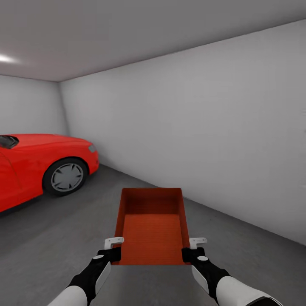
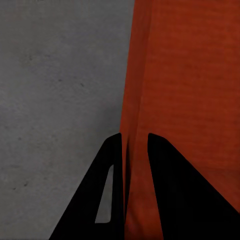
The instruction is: Move the two storage containers from the living room to the garage. In the garage, place one container on the floor and stack the other container on top of it (either order is fine).
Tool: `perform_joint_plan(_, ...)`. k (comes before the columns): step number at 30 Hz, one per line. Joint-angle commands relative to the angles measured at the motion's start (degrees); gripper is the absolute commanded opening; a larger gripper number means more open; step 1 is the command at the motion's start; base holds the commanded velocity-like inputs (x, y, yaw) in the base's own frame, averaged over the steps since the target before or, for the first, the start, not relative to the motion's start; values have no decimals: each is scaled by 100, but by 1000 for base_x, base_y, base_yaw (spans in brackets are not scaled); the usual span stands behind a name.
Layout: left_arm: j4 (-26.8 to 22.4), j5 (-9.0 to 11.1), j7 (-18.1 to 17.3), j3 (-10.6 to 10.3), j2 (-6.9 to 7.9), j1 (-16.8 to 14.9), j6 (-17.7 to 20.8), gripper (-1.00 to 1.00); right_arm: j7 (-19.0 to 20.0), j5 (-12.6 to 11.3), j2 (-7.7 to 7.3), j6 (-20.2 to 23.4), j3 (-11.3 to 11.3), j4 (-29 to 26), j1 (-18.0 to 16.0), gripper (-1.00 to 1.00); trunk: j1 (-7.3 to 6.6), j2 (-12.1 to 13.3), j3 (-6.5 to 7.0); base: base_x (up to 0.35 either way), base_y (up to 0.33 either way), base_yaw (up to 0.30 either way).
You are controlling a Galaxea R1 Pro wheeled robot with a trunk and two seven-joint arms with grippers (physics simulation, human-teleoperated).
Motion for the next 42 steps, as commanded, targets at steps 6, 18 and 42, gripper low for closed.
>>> perform_joint_plan(6,-95,-94,196,180,53,0,42,-100,-36,-76,-29,-28,-119,21,-2,-100,2,-5,-3,203,57,-244)
perform_joint_plan(18,-95,-94,201,180,54,-1,42,-100,-36,-77,-29,-27,-118,21,-2,-100,2,-5,-3,310,110,-244)
perform_joint_plan(42,-88,-94,201,180,63,0,42,-100,-36,-76,-29,-30,-120,21,-2,-100,2,-5,-3,313,131,-244)
